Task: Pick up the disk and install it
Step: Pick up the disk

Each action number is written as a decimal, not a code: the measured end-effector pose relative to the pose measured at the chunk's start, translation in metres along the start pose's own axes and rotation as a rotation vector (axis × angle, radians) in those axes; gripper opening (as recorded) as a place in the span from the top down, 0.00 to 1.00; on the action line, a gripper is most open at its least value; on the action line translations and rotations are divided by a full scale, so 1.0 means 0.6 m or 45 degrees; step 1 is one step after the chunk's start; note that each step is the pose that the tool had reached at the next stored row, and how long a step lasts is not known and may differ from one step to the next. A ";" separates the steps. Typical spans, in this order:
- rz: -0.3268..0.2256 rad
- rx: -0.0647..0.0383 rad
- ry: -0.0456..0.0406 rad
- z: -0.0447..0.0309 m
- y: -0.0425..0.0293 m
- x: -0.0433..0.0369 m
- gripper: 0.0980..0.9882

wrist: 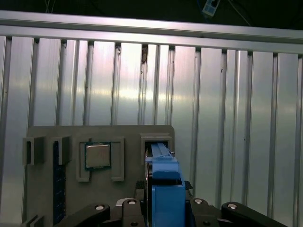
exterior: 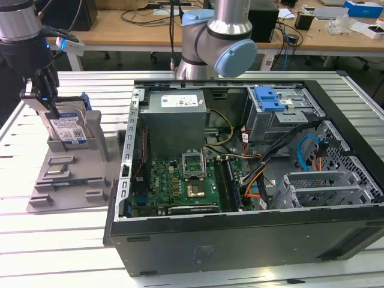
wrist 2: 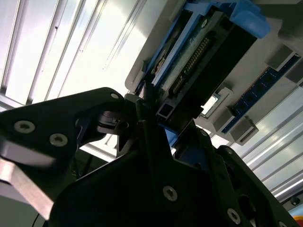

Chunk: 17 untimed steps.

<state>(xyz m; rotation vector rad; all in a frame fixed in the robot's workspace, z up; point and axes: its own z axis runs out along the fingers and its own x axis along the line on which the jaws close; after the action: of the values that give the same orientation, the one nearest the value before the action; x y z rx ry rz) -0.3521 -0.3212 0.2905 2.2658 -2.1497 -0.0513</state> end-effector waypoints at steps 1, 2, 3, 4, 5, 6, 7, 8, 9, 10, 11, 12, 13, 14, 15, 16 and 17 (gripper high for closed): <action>0.000 0.000 0.000 -0.001 0.000 0.000 0.70; 0.000 0.000 0.000 -0.003 0.000 -0.001 0.70; 0.000 0.000 0.000 -0.008 0.000 -0.002 0.70; 0.000 0.000 0.000 -0.017 0.001 -0.003 0.70; 0.000 0.000 0.000 -0.026 0.001 -0.004 0.70; 0.000 0.000 0.000 -0.031 0.001 -0.005 0.70; 0.000 0.000 0.000 -0.036 0.001 -0.005 0.70; 0.000 0.000 0.000 -0.043 0.001 -0.006 0.70; 0.000 0.000 0.000 -0.048 0.001 -0.007 0.70; 0.000 0.000 0.000 -0.053 0.002 -0.007 0.70; 0.000 0.000 0.000 -0.058 0.002 -0.008 0.70; 0.000 0.000 0.000 -0.064 0.002 -0.009 0.70; 0.000 0.000 0.000 -0.070 0.002 -0.009 0.70; 0.000 0.000 0.000 -0.077 0.002 -0.010 0.70; 0.000 0.000 0.000 -0.085 0.003 -0.011 0.70; 0.000 0.000 0.000 -0.092 0.003 -0.012 0.70; 0.000 0.000 0.000 -0.098 0.003 -0.013 0.70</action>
<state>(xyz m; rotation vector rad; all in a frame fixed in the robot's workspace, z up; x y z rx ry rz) -0.3521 -0.3142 0.3492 2.2657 -2.1495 -0.0514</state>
